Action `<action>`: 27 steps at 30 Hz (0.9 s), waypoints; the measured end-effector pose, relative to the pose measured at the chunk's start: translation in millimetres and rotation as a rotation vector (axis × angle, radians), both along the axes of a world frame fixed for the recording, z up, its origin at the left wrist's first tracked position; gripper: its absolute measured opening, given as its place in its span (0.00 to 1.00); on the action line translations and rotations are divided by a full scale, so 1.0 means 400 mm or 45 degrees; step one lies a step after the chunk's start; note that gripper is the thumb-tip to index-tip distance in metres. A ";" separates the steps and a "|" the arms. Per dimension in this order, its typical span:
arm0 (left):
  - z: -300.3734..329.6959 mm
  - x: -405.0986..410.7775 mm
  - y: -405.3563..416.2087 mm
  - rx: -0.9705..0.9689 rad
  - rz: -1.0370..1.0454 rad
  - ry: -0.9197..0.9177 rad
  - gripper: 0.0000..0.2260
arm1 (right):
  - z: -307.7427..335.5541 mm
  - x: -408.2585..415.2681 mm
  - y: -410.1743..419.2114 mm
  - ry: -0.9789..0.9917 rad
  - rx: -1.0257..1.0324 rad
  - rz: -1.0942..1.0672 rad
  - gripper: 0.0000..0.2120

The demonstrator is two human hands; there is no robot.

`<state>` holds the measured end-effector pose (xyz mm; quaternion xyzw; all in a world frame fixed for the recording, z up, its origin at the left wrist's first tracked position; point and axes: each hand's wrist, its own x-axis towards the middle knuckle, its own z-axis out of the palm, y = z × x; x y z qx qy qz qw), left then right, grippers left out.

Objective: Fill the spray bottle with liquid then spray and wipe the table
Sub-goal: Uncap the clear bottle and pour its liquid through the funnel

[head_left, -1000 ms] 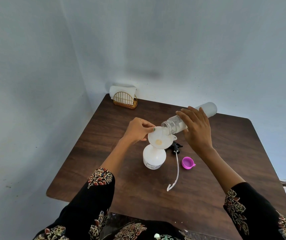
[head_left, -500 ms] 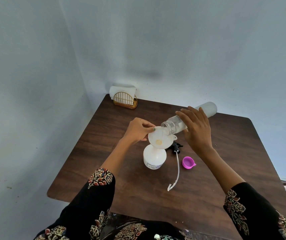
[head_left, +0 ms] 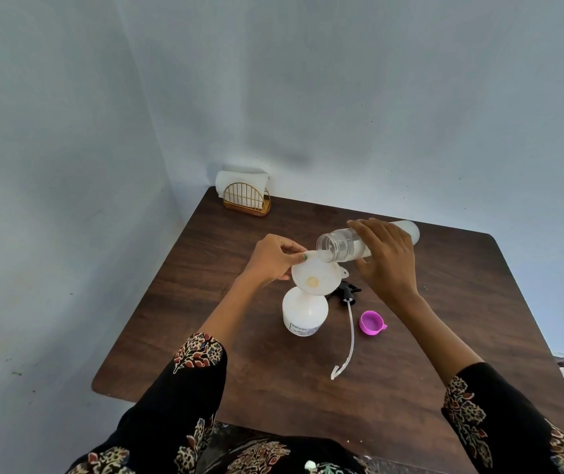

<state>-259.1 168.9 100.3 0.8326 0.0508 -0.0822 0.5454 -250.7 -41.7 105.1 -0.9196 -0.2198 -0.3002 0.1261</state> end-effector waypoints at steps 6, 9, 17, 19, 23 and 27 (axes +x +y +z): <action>0.002 0.003 0.001 0.005 0.019 0.003 0.10 | 0.047 0.015 0.005 0.143 0.384 -0.097 0.26; 0.003 0.010 0.000 0.001 0.026 -0.025 0.09 | 0.073 0.026 0.004 0.293 0.653 -0.177 0.26; 0.097 0.052 -0.042 -0.033 -0.127 -0.276 0.23 | 0.192 0.047 0.033 0.408 1.140 -0.080 0.22; 0.134 0.065 -0.072 -0.065 -0.218 -0.308 0.27 | 0.225 0.053 0.046 0.398 1.121 -0.049 0.23; 0.194 0.092 -0.132 -0.191 -0.360 -0.410 0.30 | 0.276 0.064 0.070 0.433 1.082 0.036 0.24; 0.221 0.124 -0.144 -0.140 -0.276 -0.553 0.26 | 0.314 0.086 0.075 0.571 1.078 0.102 0.26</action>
